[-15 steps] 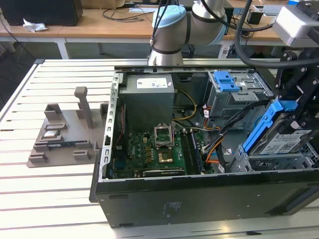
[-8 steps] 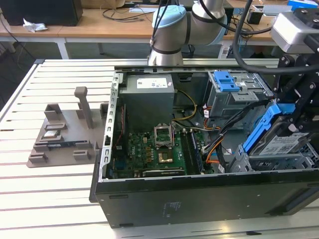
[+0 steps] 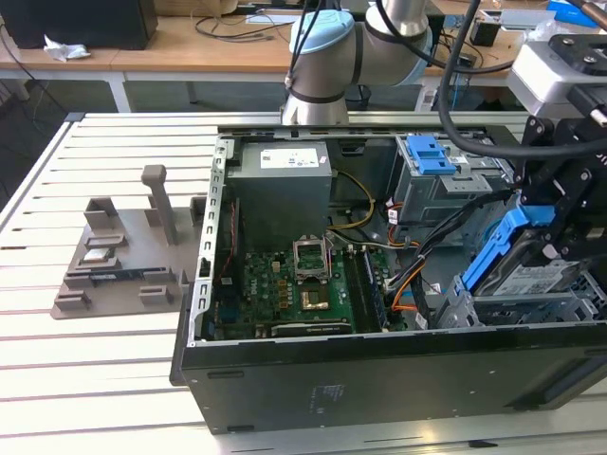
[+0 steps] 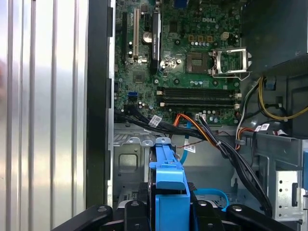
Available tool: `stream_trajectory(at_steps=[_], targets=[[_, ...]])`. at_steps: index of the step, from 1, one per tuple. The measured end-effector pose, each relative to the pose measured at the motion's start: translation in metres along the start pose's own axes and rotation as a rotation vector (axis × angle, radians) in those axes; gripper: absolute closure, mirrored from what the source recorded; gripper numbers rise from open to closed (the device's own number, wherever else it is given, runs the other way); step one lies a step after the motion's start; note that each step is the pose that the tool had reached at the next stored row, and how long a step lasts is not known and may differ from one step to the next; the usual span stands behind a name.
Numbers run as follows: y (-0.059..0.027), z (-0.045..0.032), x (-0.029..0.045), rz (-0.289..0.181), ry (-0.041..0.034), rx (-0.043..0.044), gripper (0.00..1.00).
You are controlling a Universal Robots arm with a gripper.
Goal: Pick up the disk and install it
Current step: 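Insert the disk into the insertion slot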
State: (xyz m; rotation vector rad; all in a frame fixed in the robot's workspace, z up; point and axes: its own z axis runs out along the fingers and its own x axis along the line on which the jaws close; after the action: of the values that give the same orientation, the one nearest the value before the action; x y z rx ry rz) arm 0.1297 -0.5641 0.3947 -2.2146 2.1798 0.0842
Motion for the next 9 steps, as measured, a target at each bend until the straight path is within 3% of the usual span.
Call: stream_trajectory(at_steps=[7,9], targets=[[0.0000,0.0002,0.0001,0.000,0.0007,0.0001,0.63],[0.0000,0.0003,0.0000,0.000,0.0000,0.0000,0.55]])
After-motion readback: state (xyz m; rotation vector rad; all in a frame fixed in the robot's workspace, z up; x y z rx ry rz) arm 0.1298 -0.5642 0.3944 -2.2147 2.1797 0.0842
